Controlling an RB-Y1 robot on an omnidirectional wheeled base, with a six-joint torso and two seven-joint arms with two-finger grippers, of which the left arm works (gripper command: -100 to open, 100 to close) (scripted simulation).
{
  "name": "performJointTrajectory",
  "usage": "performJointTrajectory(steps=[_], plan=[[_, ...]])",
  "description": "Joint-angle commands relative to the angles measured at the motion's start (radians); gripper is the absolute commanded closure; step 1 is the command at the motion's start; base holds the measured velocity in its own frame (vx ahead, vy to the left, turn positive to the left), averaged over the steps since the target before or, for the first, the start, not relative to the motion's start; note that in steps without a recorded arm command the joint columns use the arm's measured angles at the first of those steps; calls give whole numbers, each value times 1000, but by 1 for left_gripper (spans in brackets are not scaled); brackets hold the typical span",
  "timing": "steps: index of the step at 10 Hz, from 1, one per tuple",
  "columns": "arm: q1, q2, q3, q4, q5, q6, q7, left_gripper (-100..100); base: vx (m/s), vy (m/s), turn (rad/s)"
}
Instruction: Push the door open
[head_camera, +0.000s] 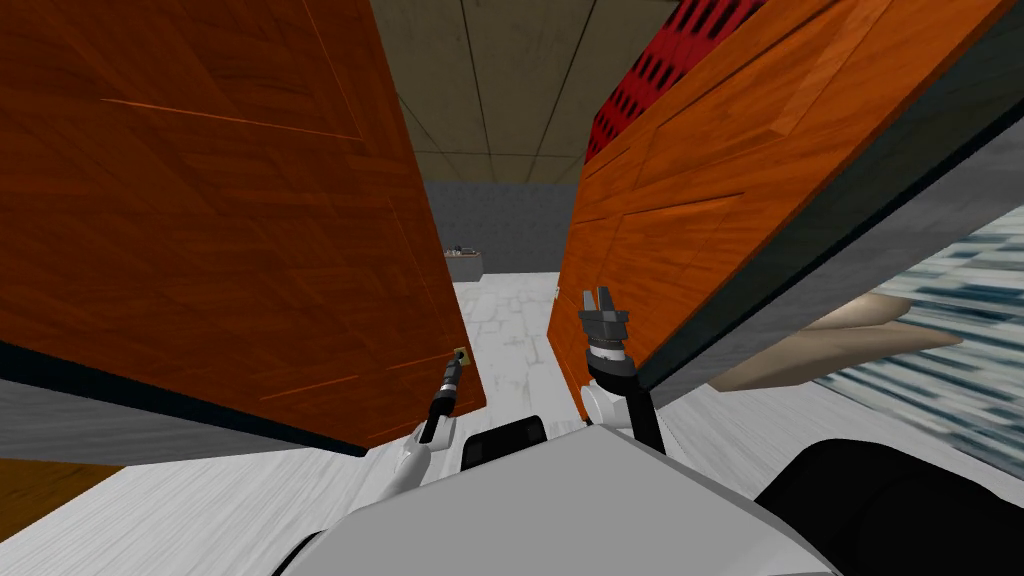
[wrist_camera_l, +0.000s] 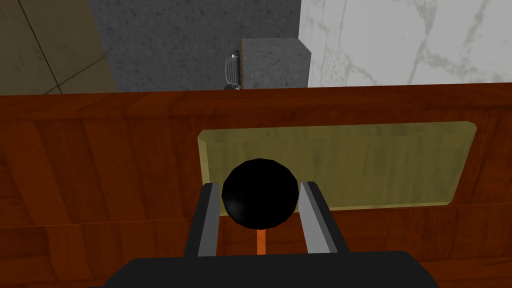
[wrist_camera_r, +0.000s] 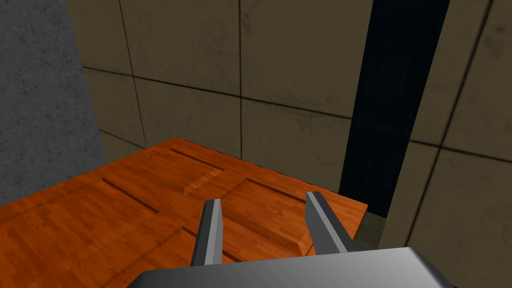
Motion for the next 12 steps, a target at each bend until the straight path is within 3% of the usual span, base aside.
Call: performJointTrajectory(steps=[1, 6, 7, 12], plan=[[2, 17, 22, -9, 12, 3, -6, 100, 171, -72, 68], [6, 34, 69, -9, 40, 4, -22, 100, 166, -55, 69], [6, 24, 64, -4, 39, 1, -23, -100, -41, -84, 100], [5, 14, 76, -12, 49, 7, -27, -100, -196, -104, 57]])
